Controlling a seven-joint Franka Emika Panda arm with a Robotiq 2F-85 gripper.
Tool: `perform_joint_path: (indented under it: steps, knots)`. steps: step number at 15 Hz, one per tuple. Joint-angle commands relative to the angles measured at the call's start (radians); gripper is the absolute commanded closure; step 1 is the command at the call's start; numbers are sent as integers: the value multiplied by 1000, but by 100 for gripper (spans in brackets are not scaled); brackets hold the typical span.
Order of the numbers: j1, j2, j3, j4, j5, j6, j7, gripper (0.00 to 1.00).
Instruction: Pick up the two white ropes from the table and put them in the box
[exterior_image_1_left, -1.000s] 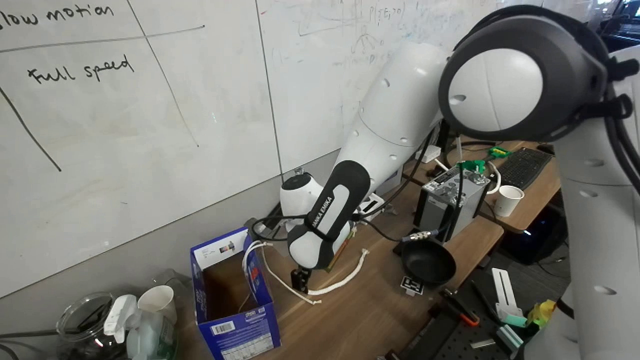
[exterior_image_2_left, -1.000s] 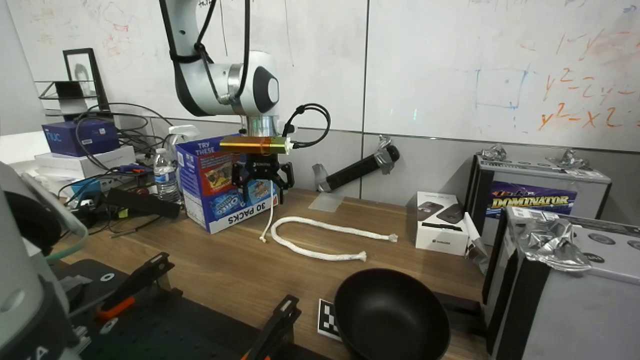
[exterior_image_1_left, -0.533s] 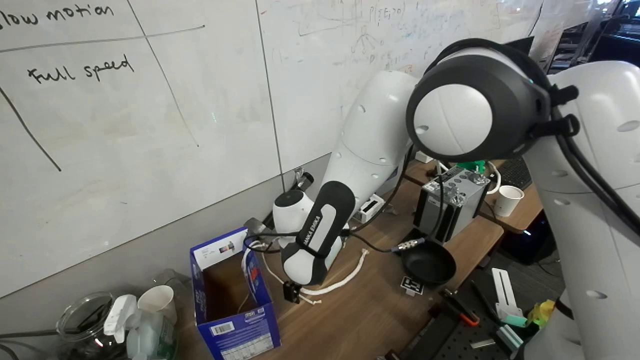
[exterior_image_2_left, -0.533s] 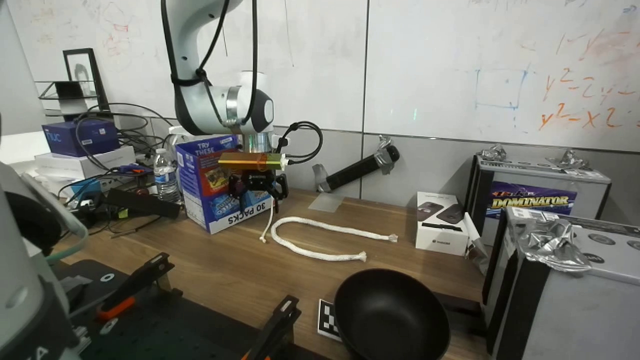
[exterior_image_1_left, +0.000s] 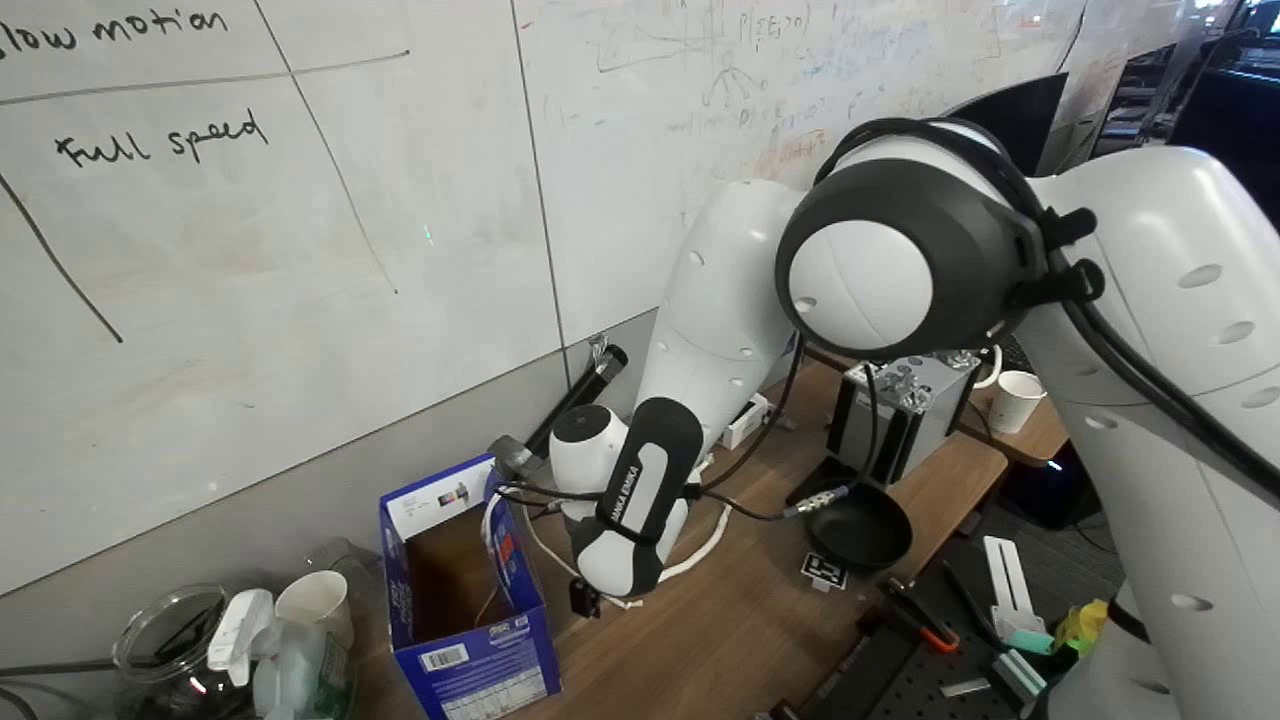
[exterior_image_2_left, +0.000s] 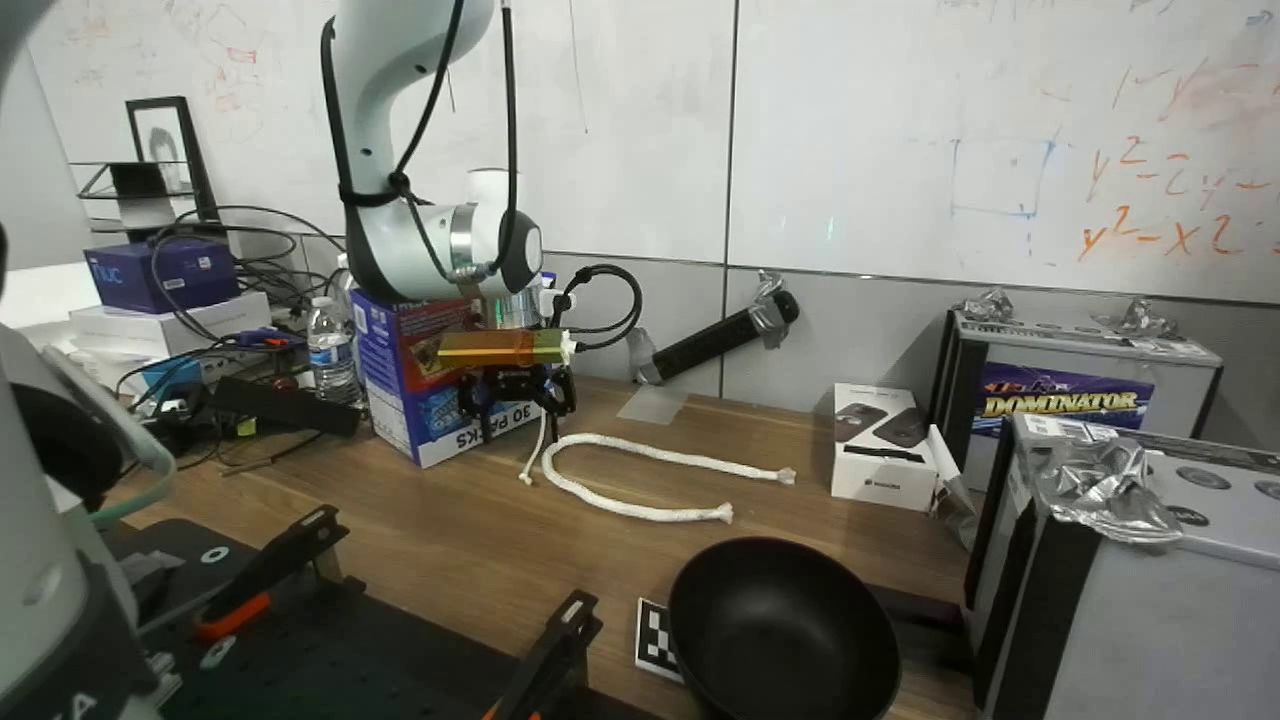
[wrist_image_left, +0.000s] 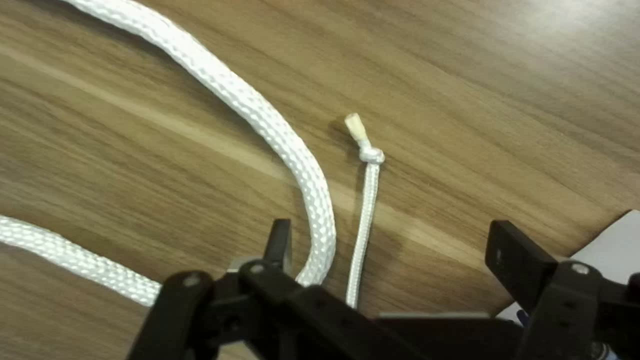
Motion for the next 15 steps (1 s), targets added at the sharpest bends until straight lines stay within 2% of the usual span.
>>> perform_joint_path:
  steps: [1, 15]
  knots:
    - [22, 42, -26, 30, -17, 46, 17, 0]
    - [-21, 129, -28, 99, -2, 62, -5, 0]
